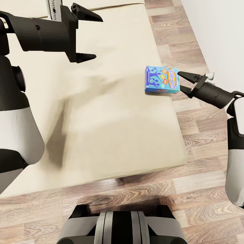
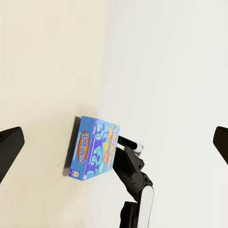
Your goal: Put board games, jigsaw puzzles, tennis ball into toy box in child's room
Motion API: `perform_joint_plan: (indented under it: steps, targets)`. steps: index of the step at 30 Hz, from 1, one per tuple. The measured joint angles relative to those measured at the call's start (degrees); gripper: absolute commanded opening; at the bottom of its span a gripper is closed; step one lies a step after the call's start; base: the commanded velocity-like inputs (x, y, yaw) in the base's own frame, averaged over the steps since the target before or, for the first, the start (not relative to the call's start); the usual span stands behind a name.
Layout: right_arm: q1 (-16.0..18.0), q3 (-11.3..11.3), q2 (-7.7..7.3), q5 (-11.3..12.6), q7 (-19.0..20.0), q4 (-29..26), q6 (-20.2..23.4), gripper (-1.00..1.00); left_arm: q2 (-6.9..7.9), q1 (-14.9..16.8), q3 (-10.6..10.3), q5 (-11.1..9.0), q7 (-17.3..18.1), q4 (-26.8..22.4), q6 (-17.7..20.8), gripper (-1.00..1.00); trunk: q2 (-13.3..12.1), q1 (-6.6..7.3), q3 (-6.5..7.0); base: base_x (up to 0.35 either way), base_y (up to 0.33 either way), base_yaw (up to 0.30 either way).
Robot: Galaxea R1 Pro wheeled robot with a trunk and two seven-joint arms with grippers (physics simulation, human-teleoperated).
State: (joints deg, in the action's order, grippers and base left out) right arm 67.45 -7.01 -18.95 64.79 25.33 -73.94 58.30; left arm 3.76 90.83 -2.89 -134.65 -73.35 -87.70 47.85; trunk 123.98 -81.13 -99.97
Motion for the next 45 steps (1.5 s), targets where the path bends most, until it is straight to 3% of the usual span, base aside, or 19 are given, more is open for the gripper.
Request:
perform_joint_plan:
  steps: [26, 27, 45]
  targets:
    - [-0.1, 0.8, 0.5, 0.1, -0.1, -0.3, 0.2, 1.0, 0.0, 0.0, 0.1, 0.0, 0.0, 0.0, 0.0, 1.0, 0.0, 0.0, 0.0, 0.0, 0.0, 0.0]
    - [-0.1, 0.8, 0.5, 0.0, -0.1, -0.3, 0.2, -1.0, 0.0, 0.0, 0.1, 0.0, 0.0, 0.0, 0.0, 1.0, 0.0, 0.0, 0.0, 0.0, 0.0, 0.0]
    - [0.3, 0.8, 0.59, 0.1, -0.4, -0.3, 0.3, -1.0, 0.06, 0.0, 0.1, 0.0, 0.0, 0.0, 0.0, 1.0, 0.0, 0.0, 0.0, 0.0, 0.0, 0.0]
